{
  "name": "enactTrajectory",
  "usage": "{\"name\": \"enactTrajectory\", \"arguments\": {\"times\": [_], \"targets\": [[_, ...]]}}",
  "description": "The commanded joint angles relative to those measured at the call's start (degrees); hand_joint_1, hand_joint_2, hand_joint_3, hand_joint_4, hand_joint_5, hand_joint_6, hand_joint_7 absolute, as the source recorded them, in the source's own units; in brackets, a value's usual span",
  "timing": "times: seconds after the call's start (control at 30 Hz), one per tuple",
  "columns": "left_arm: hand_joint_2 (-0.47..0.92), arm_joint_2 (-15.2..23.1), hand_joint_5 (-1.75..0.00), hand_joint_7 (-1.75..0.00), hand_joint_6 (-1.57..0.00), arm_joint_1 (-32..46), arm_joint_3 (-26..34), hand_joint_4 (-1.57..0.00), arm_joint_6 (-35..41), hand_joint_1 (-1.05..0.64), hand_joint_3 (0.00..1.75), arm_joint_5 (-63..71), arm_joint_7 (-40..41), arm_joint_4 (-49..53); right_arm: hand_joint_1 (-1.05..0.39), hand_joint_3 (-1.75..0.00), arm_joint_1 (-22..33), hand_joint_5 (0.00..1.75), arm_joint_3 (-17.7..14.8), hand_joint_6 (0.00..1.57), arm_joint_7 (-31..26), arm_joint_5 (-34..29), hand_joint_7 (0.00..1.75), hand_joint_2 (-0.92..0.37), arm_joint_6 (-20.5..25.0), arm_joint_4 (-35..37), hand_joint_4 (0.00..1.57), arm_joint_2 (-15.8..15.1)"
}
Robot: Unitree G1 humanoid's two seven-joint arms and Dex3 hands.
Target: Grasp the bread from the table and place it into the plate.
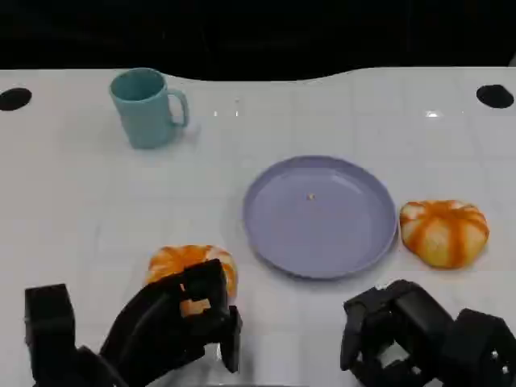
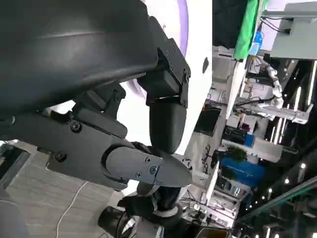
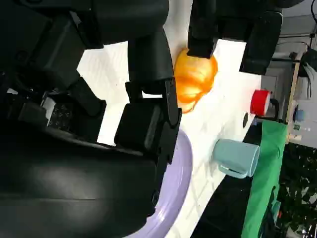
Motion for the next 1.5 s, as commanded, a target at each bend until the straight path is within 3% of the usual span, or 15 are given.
{"name": "enactTrajectory", "arguments": {"times": [0.03,0.6,0.77,0.87,1.03,1.23,1.27,1.37,1.5], "targets": [[0.92,0.6,-1.75,-1.74,-0.63,-0.1,0.8,-0.83,-0.7,-0.69,0.14,-0.3,-0.7,0.1,-1.05,-1.42,0.0,1.29,-0.4,1.57,0.2,0.6,1.07,-0.09,-0.4,0.1,1.57,-0.5],[0.92,0.4,-1.75,-1.75,-0.63,-0.2,1.0,-0.83,-0.9,-0.69,0.15,-0.5,-0.8,0.3,-1.05,-1.39,-0.1,1.29,-0.5,1.57,0.5,0.6,1.05,-0.10,0.3,-0.1,1.56,-0.2],[0.92,0.7,-1.75,-1.64,-0.62,0.0,1.2,-0.77,-1.5,-0.71,0.13,-0.1,0.2,-1.3,-1.05,-1.38,0.1,1.29,-0.4,1.57,0.5,0.5,1.06,-0.11,1.4,-0.8,1.55,-0.1],[0.92,1.0,-1.75,-1.51,-0.57,0.2,1.4,-0.67,-4.6,-0.77,0.16,2.2,1.7,-2.2,-1.05,-1.38,0.1,1.30,-0.4,1.57,0.5,0.6,1.06,-0.11,1.2,-0.7,1.55,0.0],[0.92,2.7,-1.67,-1.26,-0.51,-0.1,1.3,-0.49,-10.9,-0.72,0.17,5.8,2.1,-3.6,-1.05,-1.38,0.2,1.30,-0.3,1.57,0.4,0.3,1.05,-0.12,1.2,-0.8,1.56,0.1],[0.92,6.4,-1.15,-0.66,-0.54,-1.2,0.9,-0.58,-18.5,-0.76,0.23,14.9,6.8,-5.5,-1.05,-1.37,-0.1,1.30,-0.4,1.57,0.5,0.4,1.05,-0.13,0.8,-0.4,1.55,0.2],[0.92,7.2,-1.04,-0.49,-0.56,-1.5,0.9,-0.60,-19.1,-0.75,0.21,16.3,7.6,-5.9,-1.05,-1.36,-0.2,1.30,-0.4,1.57,0.5,0.4,1.06,-0.14,0.6,-0.2,1.55,0.3],[0.92,9.3,-0.86,-0.26,-0.57,-1.9,0.8,-0.60,-19.8,-0.74,0.17,20.0,10.0,-7.3,-1.05,-1.33,-0.2,1.29,-0.3,1.57,0.6,0.3,1.05,-0.16,0.0,0.1,1.56,0.4],[0.92,12.5,-0.71,-0.11,-0.51,-2.0,0.6,-0.54,-19.5,-0.69,0.10,26.1,13.7,-11.0,-1.05,-1.31,-0.5,1.28,-0.4,1.57,0.7,0.7,1.06,-0.16,0.8,0.1,1.57,0.6]]}}
